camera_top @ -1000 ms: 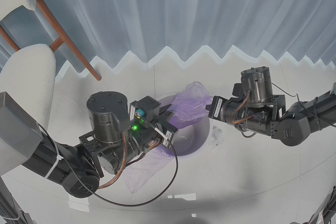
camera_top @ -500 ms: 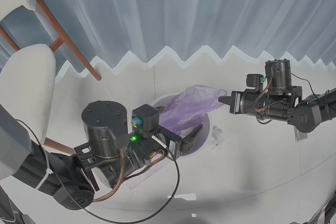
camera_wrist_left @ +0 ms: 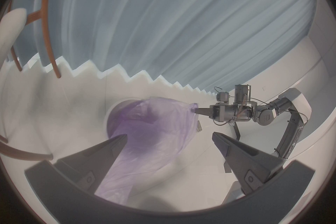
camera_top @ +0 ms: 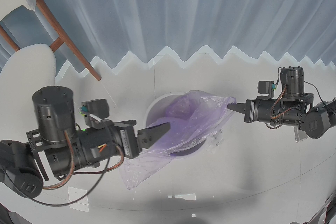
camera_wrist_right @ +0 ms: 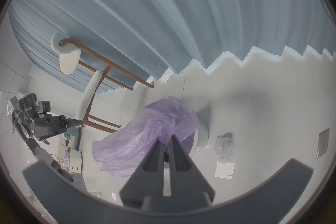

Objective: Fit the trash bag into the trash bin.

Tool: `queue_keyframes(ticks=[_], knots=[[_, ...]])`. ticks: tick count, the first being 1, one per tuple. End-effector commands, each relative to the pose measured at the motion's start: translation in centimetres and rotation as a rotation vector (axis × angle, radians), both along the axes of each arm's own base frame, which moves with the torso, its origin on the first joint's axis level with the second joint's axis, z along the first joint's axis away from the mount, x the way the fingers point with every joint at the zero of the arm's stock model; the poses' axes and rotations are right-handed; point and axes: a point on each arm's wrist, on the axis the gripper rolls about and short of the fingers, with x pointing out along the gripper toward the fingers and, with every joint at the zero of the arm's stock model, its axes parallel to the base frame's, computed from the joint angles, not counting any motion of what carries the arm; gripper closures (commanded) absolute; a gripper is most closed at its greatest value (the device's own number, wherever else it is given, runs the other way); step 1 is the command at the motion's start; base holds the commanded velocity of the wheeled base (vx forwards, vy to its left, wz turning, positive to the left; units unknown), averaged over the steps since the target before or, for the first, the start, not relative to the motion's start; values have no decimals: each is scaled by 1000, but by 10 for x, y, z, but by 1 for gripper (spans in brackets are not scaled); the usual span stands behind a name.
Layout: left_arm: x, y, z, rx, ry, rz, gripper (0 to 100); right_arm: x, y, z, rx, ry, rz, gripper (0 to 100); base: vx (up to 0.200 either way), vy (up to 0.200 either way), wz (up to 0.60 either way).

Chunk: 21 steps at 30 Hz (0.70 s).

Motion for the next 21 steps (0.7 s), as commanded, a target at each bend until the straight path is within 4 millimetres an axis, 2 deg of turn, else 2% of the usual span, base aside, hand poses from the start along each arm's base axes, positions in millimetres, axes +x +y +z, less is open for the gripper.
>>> queue_keyframes(ticks=[1, 3, 4, 8, 10, 14, 15, 19, 21], knots=[[-7, 40, -27, 15, 85, 19, 0, -1, -1, 5, -6, -28, -25, 100, 0, 0, 0], [-8, 41, -43, 23, 95, 22, 0, -1, -1, 6, -7, -31, -34, 100, 0, 0, 0], [-4, 41, -59, 11, 71, 27, 0, -1, -1, 6, -7, -32, -39, 100, 0, 0, 0], [1, 42, -78, 40, 29, 40, 0, 0, -1, 6, -11, -35, -53, 100, 0, 0, 0], [7, 43, -92, 99, -70, 32, 0, 0, -1, 7, -12, -36, -58, 100, 0, 0, 0], [10, 43, -101, 128, -142, 20, 0, 0, 0, 7, -12, -38, -56, 100, 0, 0, 0], [5, 40, -109, 153, -130, -14, 0, 1, 0, 7, -14, -37, -59, 100, 0, 0, 0], [-13, 43, -111, 162, -102, -104, 0, 2, 0, 7, -18, -38, -72, 100, 0, 0, 0], [-15, 47, -112, 184, -108, -112, 0, 2, 0, 7, -18, -38, -72, 100, 0, 0, 0]])
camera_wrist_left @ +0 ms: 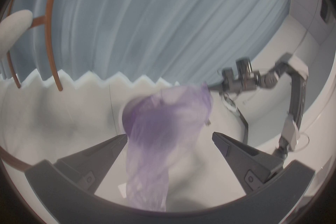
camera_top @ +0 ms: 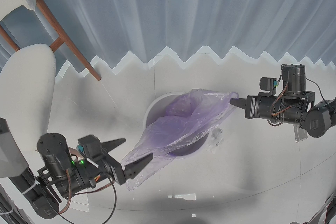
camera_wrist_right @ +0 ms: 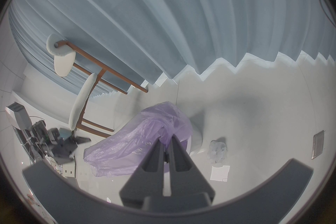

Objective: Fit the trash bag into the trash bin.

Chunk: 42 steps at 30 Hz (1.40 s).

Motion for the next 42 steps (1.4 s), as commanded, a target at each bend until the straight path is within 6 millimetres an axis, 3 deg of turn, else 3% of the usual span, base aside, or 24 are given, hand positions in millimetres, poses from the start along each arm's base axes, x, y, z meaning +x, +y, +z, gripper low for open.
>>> queue_keyframes(ticks=[1, 12, 18, 24, 33, 42], knots=[[-16, 10, -27, 123, 80, -57, 0, 1, 1, 0, -4, -1, -12, 100, 0, 0, 0], [3, 20, -18, 100, 15, 16, 0, -1, 6, -2, -6, 2, -2, 100, 0, 0, 0], [-6, 14, -5, -7, 43, 0, 0, -1, 5, -4, -9, 9, -2, 100, 0, 0, 0], [-2, 19, -8, -14, 61, 41, 0, 0, 6, -2, -7, 2, -3, 100, 0, 0, 0], [-2, 8, -16, 6, 89, -1, 0, 0, 6, -2, -8, 3, -3, 100, 0, 0, 0], [19, 3, -17, -31, 88, 66, 0, 0, 6, -2, -8, 3, -3, 100, 0, 0, 0]])
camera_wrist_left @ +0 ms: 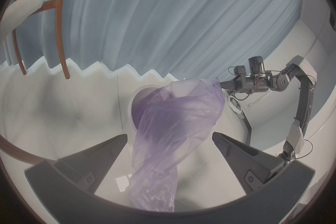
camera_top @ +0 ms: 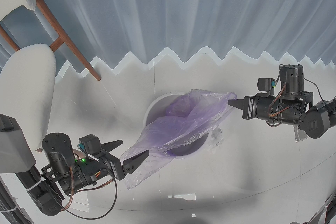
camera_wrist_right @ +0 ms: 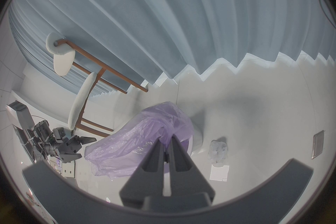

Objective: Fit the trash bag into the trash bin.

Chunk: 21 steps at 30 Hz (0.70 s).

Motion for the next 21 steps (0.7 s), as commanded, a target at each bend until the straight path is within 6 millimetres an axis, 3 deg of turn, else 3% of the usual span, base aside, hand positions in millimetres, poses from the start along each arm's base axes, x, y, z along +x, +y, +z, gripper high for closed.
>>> queue_keyframes(ticks=[1, 13, 21], knots=[[10, -4, -4, -12, 13, 10, 0, 0, 0, -1, -1, 3, 1, 100, 0, 0, 0], [17, -4, -21, 21, 64, 54, 0, -1, -1, -1, 0, 3, -1, 100, 0, 0, 0], [18, 2, -16, -35, 90, 165, 0, -1, -13, -1, -3, 2, -38, 100, 0, 0, 0]])
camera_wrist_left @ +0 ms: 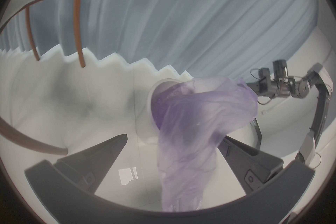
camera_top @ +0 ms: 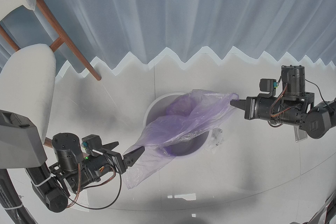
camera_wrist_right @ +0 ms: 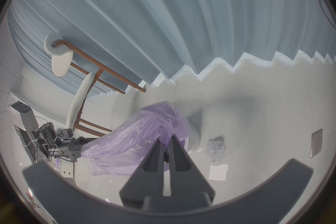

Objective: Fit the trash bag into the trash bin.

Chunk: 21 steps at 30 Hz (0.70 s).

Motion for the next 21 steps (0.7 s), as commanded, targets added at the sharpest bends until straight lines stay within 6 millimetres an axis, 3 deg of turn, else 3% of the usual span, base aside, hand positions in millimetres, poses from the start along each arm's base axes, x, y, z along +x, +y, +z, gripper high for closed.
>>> queue_keyframes(ticks=[1, 6, 13, 17, 21], knots=[[0, 1, 2, -20, 4, 27, 0, -1, -7, 0, -1, -3, -19, 100, 0, 0, 0], [-5, 0, 11, -86, 9, 58, 0, -3, -14, -6, -4, 8, -31, 100, 0, 0, 0], [-16, -21, 13, -95, 3, -34, 0, -6, -11, -10, -12, 21, -19, 100, 0, 0, 0], [-7, -31, 14, -109, -20, -45, 0, -6, -11, -9, -12, 19, -20, 100, 0, 0, 0], [6, -27, 14, -116, -34, -9, 0, -7, -11, -6, -8, 7, -20, 100, 0, 0, 0]])
